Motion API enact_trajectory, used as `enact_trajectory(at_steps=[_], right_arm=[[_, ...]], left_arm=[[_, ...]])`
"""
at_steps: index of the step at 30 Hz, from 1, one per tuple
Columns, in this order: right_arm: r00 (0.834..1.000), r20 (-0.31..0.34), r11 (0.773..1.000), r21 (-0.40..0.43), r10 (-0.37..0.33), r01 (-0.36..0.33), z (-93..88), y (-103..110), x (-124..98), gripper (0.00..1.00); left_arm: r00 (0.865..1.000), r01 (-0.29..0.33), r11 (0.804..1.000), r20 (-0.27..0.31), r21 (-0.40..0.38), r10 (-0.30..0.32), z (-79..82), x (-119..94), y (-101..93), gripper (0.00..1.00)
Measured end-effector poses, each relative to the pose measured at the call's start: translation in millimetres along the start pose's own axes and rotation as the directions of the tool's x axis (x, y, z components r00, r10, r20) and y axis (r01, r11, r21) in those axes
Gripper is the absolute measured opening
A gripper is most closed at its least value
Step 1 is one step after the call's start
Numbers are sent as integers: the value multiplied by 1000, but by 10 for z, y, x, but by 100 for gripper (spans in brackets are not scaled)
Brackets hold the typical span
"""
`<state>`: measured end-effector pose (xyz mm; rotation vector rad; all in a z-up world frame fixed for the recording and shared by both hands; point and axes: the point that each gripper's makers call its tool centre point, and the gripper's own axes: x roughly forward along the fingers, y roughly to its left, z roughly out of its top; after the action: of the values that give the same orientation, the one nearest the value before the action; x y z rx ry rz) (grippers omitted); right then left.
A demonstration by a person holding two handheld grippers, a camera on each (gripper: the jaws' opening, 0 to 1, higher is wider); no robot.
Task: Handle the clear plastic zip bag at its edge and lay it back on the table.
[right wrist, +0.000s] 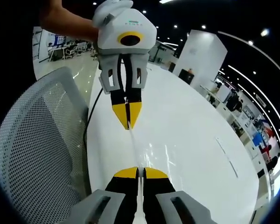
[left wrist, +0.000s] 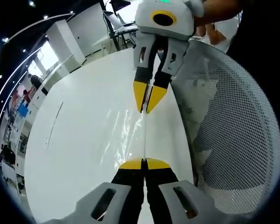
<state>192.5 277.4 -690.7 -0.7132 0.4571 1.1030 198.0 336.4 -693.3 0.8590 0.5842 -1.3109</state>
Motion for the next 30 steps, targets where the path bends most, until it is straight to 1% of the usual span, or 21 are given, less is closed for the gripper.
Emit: enact_trajectory(at_steps=[11, 22, 30], right_arm=[[1000, -5, 1000, 4, -3, 3, -26, -7, -16, 0], [1000, -8, 1000, 10, -8, 8, -42, -16, -32, 0], [1000, -8, 1000, 11, -6, 7, -47, -21, -27, 0]], left_arm=[[1000, -1, 1000, -1, -1, 1, -6, -5, 0, 0], [1000, -3, 1000, 1, -1, 3, 27, -17, -5, 0], [1000, -2, 1000, 0, -4, 2, 6, -15, 2, 0]])
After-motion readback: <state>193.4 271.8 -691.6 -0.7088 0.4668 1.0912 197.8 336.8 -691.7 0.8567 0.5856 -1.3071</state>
